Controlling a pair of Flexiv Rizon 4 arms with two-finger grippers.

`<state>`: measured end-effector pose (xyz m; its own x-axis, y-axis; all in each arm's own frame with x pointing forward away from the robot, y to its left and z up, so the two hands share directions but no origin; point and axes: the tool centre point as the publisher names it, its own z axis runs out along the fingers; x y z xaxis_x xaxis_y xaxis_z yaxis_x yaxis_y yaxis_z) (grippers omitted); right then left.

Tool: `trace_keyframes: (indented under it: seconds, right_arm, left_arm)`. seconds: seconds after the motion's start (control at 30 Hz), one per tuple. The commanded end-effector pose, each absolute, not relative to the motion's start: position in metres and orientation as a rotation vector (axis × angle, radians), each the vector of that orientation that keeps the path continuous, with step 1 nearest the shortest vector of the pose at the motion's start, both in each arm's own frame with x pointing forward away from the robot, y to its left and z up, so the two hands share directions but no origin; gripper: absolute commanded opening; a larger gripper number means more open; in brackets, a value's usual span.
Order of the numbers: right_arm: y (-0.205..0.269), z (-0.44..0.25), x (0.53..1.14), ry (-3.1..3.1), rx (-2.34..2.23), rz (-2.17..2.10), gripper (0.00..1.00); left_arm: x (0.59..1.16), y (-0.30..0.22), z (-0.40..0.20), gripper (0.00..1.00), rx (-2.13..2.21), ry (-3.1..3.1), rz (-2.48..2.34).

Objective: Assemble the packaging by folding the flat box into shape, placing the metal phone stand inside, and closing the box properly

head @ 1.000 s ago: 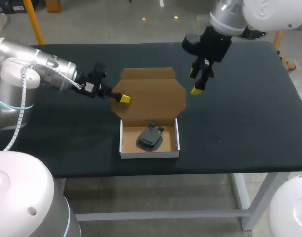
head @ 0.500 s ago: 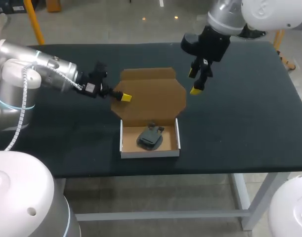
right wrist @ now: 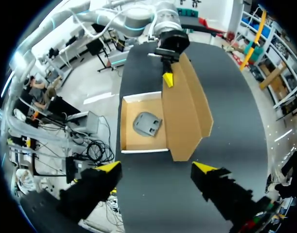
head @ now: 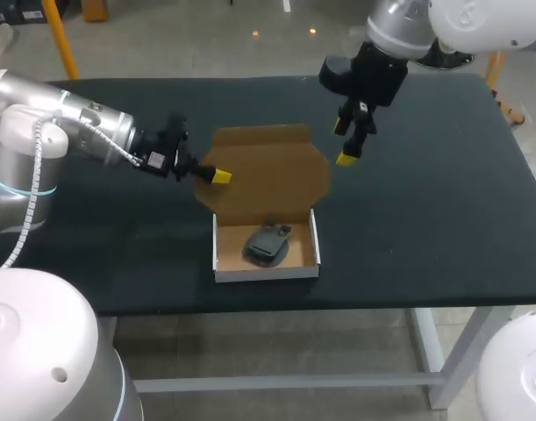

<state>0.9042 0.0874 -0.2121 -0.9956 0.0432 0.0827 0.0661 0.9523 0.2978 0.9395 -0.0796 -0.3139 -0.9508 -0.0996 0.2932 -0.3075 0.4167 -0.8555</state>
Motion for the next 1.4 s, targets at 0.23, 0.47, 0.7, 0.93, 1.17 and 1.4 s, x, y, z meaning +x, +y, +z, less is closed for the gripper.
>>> trace_keyframes:
  seconds: [0.23, 0.47, 0.7, 0.93, 1.17, 1.4]
  right_arm:
    - [0.09, -0.197, 0.901, -3.056, -0.068, -0.439, 1.0]
    - [0.094, -0.189, 0.902, -3.076, -0.059, -0.432, 1.0]
    - [0.099, -0.185, 0.9, -3.085, -0.05, -0.423, 1.0]
    - [0.102, -0.184, 0.898, -3.087, -0.038, -0.416, 1.0]
    - [0.104, -0.183, 0.897, -3.089, -0.031, -0.412, 1.0]
    - [0.106, -0.18, 0.896, -3.093, -0.023, -0.409, 1.0]
  left_arm:
    - [0.938, -0.078, -0.314, 0.0, 0.36, -2.473, 1.555]
    - [0.936, -0.077, -0.313, 0.0, 0.344, -2.487, 1.578]
    - [0.923, -0.078, -0.309, 0.0, 0.258, -2.606, 1.643]
    - [0.916, -0.08, -0.308, 0.0, 0.161, -2.664, 1.677]
    - [0.912, -0.081, -0.309, 0.0, 0.083, -2.721, 1.672]
    - [0.908, -0.083, -0.312, 0.0, -0.012, -2.773, 1.684]
